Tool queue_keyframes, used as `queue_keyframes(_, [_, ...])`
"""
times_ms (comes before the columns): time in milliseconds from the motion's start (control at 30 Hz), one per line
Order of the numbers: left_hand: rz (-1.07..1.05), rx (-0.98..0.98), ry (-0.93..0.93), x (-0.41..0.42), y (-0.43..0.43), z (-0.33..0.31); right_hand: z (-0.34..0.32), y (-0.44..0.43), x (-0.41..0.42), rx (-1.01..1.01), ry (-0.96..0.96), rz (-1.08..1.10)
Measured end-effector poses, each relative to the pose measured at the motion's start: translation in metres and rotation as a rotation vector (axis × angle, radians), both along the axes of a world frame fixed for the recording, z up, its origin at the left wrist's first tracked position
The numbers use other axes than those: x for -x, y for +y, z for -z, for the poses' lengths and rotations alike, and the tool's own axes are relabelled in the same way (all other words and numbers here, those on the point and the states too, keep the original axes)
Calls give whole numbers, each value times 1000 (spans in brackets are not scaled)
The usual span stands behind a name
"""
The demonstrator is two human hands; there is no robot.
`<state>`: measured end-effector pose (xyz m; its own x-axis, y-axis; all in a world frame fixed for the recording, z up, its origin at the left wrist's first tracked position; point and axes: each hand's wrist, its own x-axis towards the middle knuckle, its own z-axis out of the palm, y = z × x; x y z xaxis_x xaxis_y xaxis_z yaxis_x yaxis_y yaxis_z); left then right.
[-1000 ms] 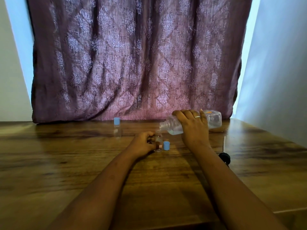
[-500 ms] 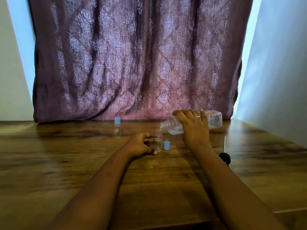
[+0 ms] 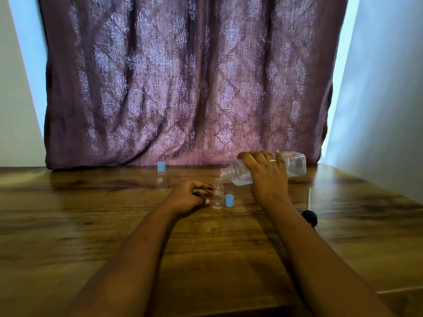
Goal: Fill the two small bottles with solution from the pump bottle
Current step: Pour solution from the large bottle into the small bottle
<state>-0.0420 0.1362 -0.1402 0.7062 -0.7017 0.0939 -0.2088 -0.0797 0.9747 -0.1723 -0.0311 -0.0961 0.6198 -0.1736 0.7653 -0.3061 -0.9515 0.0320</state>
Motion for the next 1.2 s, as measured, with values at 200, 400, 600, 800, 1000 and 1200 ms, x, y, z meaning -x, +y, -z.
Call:
queue_keyframes(200, [-13, 19, 2, 3, 0, -1, 0, 0, 0, 0, 11, 2])
queue_keyframes(400, [-20, 12, -13, 4, 0, -2, 0, 0, 0, 8, 0, 7])
queue_keyframes(600, [-22, 7, -21, 5, 0, -2, 1, 0, -1, 12, -9, 9])
queue_keyframes(800, [-30, 1, -35, 3, 0, -1, 0, 0, -1, -1, -3, 7])
queue_keyframes(1000, [-23, 9, -43, 3, -1, 0, 0, 0, 0, -13, 0, 3])
queue_keyframes(1200, [-30, -2, -49, 6, -1, -1, 0, 1, 0, -2, 2, 8])
